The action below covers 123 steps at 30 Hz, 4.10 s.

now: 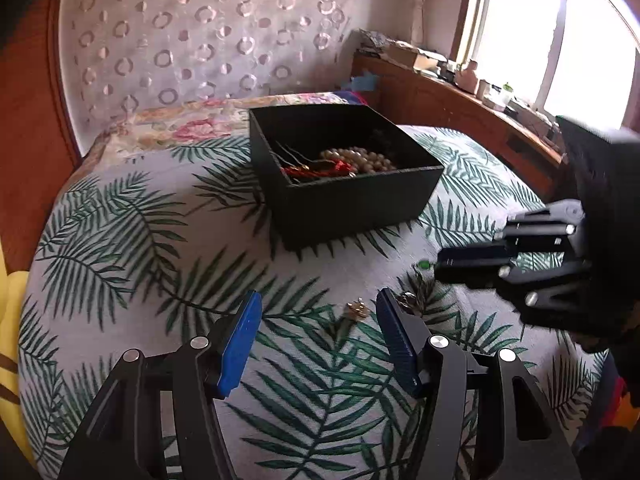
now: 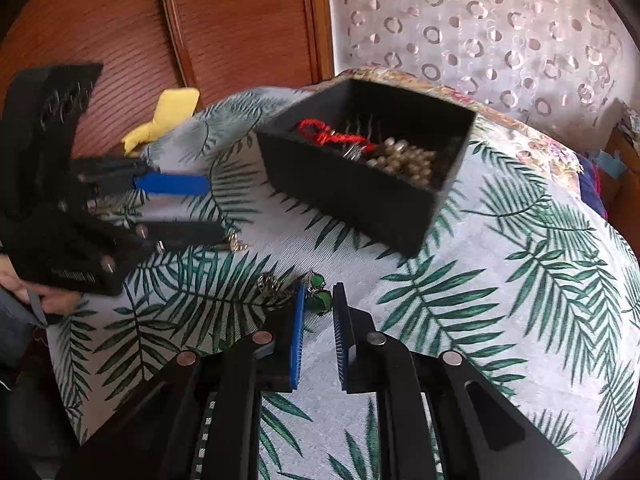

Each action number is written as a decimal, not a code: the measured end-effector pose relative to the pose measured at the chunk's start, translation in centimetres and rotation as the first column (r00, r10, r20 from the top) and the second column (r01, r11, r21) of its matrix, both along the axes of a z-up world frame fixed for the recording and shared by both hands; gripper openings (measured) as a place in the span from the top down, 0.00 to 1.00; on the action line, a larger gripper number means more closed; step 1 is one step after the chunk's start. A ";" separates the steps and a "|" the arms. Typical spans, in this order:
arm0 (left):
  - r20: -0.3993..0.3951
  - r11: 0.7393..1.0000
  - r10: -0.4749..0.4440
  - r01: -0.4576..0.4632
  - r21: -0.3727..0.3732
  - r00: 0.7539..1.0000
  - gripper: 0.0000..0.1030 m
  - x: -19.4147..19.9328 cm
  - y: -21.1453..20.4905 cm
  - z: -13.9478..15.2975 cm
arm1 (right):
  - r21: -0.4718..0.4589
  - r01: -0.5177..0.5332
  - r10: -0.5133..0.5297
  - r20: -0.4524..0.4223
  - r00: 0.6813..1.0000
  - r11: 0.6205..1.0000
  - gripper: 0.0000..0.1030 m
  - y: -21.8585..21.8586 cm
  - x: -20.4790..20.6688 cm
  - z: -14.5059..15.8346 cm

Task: Organize jewelry

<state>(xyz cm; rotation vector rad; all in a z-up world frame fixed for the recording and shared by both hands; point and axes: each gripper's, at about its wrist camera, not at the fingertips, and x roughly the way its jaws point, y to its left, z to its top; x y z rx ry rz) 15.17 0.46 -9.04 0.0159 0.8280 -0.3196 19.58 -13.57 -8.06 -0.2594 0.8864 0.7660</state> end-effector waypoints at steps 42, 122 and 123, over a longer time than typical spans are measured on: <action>0.133 1.000 0.002 -0.005 0.022 0.991 0.86 8.2 -1.4 6.1 | 0.129 0.034 -0.059 0.195 0.979 0.991 0.85 0.8 9.3 9.8; 0.329 0.953 0.283 -0.302 0.007 0.901 0.07 -11.0 -0.4 10.6 | 0.322 0.419 -0.511 0.296 0.807 0.849 0.02 -7.0 -11.2 10.0; 0.329 0.953 0.283 -0.302 0.007 0.901 0.07 -11.0 -0.4 10.6 | 0.322 0.419 -0.511 0.296 0.807 0.849 0.02 -7.0 -11.3 9.9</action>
